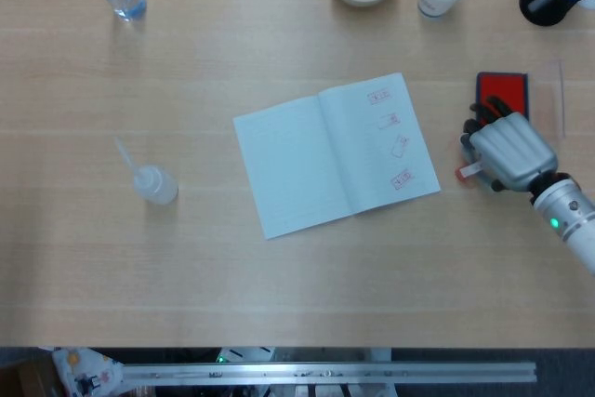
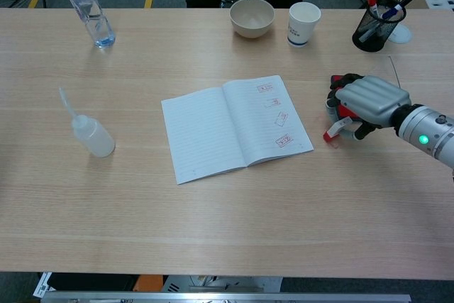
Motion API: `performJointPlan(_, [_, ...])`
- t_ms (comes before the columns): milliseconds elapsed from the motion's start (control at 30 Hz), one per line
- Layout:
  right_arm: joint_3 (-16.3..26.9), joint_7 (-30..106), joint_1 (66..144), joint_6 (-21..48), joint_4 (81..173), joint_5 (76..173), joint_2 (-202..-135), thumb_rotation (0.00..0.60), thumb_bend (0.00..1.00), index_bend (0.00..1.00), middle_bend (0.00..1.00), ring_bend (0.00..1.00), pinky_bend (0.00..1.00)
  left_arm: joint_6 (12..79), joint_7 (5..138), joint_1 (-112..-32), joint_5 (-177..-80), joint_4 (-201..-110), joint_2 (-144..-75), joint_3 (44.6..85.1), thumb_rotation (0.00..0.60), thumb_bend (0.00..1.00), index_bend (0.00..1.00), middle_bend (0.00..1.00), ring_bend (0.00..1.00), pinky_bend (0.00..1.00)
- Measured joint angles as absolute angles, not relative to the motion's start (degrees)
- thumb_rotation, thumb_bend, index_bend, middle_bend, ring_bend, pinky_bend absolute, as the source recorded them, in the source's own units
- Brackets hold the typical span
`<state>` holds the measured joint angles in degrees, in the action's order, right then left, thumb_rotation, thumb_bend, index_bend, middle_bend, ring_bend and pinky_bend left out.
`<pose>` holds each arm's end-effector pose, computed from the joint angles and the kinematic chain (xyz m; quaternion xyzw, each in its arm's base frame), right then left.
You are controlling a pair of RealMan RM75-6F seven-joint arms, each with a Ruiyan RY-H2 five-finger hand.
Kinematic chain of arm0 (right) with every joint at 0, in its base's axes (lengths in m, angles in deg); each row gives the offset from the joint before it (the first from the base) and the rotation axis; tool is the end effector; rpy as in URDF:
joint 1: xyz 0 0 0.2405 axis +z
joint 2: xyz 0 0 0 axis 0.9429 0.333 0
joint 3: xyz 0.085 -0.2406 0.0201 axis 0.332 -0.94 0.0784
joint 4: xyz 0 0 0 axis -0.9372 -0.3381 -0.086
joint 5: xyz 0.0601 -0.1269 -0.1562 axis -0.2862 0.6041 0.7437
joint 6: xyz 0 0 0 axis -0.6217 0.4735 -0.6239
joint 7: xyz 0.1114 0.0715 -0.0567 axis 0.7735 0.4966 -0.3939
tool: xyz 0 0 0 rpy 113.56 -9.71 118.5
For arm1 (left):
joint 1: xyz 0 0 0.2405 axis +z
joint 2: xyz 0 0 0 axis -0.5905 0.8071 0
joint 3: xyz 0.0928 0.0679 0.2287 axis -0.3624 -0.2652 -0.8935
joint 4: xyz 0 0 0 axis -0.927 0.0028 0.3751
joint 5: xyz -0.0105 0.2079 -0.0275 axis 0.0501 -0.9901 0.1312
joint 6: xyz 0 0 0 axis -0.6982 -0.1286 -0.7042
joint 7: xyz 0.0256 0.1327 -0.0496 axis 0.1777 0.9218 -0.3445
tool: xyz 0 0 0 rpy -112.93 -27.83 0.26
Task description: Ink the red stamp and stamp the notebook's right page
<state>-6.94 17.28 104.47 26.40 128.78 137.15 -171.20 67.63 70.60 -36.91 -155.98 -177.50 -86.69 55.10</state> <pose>-0.2572 -0.2920 -0.0201 0.8243 -0.3165 0.2161 0.4166 -0.3188 0.1416 0.1677 -0.6063 -0.4124 -0.3512 0.5823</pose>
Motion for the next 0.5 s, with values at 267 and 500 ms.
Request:
performJointPlan(267, [-6.65, 18.09, 104.41, 26.80, 128.03, 137.67, -171.58, 0.600, 0.31, 0.49, 0.34, 0.13, 0.10, 67.50, 70.66, -36.97, -155.90, -177.53, -86.65, 55.12, 0.600, 0.34, 0.16, 0.12, 0.11, 0.09])
performJointPlan(500, [-6.52, 18.40, 104.39, 26.83, 128.18, 138.42, -171.31, 0.600, 0.30, 0.48, 0.33, 0.13, 0.10, 67.51, 70.64, -36.98, -155.86, -177.58, -86.60, 55.17, 0.600, 0.34, 0.16, 0.12, 0.11, 0.09])
